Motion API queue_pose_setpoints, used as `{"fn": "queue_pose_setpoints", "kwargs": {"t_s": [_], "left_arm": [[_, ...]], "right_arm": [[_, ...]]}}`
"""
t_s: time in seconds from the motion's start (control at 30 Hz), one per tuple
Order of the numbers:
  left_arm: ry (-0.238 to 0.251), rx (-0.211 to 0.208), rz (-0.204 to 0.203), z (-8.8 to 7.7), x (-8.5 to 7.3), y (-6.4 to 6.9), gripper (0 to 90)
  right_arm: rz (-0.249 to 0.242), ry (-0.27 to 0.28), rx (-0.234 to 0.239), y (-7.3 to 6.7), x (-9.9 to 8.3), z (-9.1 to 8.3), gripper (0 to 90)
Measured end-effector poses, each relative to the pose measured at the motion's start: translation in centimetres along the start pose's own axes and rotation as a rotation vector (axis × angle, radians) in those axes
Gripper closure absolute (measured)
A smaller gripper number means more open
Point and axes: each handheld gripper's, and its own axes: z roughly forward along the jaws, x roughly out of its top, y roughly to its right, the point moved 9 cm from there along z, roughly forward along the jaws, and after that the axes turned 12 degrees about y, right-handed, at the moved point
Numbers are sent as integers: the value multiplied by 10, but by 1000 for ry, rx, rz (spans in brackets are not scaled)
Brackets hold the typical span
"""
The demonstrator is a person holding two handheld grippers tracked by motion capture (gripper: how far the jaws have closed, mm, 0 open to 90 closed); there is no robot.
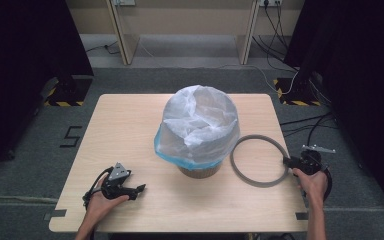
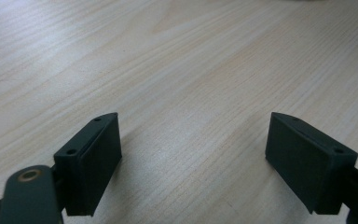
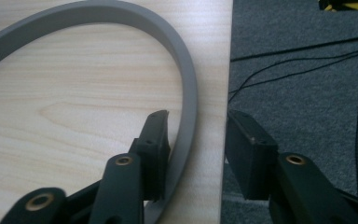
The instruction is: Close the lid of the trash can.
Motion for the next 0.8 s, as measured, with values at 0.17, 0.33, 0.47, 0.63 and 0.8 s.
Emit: {"fn": "queue_pose_setpoints", "kwargs": {"t_s": [0.17,0.33,0.47,0.63,0.8], "left_arm": [[0,0,0,0,0,0,172],[0,0,0,0,0,0,172],[0,0,0,0,0,0,172],[0,0,0,0,0,0,172],[0,0,0,0,0,0,172]], "right_arm": [[33,7,27,4,-2,-3,672],[51,12,44,9,-3,-8,741],[43,8,38,9,-3,-9,763],[48,7,48,10,-4,-11,800],[44,5,55,12,-4,-13,830]]}}
